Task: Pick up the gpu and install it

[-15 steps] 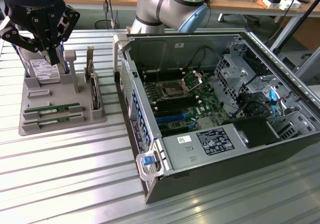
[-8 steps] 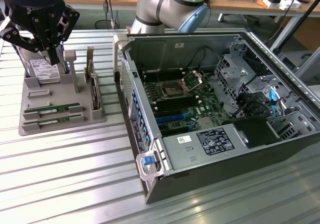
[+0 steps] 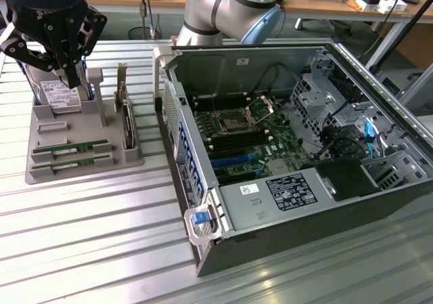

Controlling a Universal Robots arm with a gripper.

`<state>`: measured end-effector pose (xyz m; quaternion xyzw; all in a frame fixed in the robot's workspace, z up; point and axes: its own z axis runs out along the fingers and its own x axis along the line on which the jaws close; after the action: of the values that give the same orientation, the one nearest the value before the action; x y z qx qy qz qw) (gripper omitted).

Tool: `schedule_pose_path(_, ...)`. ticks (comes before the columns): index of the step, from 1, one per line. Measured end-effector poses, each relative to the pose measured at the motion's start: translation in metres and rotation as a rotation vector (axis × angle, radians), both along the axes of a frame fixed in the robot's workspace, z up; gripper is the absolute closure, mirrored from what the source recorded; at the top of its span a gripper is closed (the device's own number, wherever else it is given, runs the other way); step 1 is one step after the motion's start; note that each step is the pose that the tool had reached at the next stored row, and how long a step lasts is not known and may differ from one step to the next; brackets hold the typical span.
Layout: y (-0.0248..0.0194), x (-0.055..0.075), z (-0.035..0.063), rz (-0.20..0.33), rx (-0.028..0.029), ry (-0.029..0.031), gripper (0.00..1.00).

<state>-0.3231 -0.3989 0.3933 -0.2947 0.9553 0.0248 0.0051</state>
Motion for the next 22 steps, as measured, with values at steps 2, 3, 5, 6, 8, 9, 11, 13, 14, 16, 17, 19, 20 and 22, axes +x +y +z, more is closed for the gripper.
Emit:
schedule_pose_path(2,0.0,0.0,0.0,0.006,0.0001,0.0,0.89)
schedule_pose_path(3,0.0,0.0,0.0,0.009,0.0,0.0,0.89)
schedule_pose_path(5,0.0,0.0,-0.0001,0.014,0.0001,-0.0001,0.89)
schedule_pose_path(6,0.0,0.0,0.0,0.016,0.0,0.0,0.89)
schedule_pose_path(8,0.0,0.0,0.0,0.021,0.0,0.0,0.89)
schedule_pose_path(9,0.0,0.0,0.0,0.023,0.0,0.0,0.89)
schedule_pose_path(11,0.0,0.0,0.0,0.029,0.0001,0.0,0.89)
schedule_pose_path(13,0.0,0.0,0.0,0.033,0.0,0.0,0.89)
schedule_pose_path(14,0.0,0.0,0.0,0.037,0.0001,0.0,0.89)
schedule_pose_path(16,0.0,0.0,0.0,0.044,0.0,0.0,0.89)
schedule_pose_path(17,0.0,0.0,0.0,0.046,0.0001,0.0,0.89)
schedule_pose_path(19,0.0,0.0,0.0,0.052,0.0,0.0,0.89)
schedule_pose_path(20,0.0,0.0,0.0,0.054,0.0,0.0,0.89)
schedule_pose_path(22,0.0,0.0,0.0,0.058,0.0,0.0,0.89)
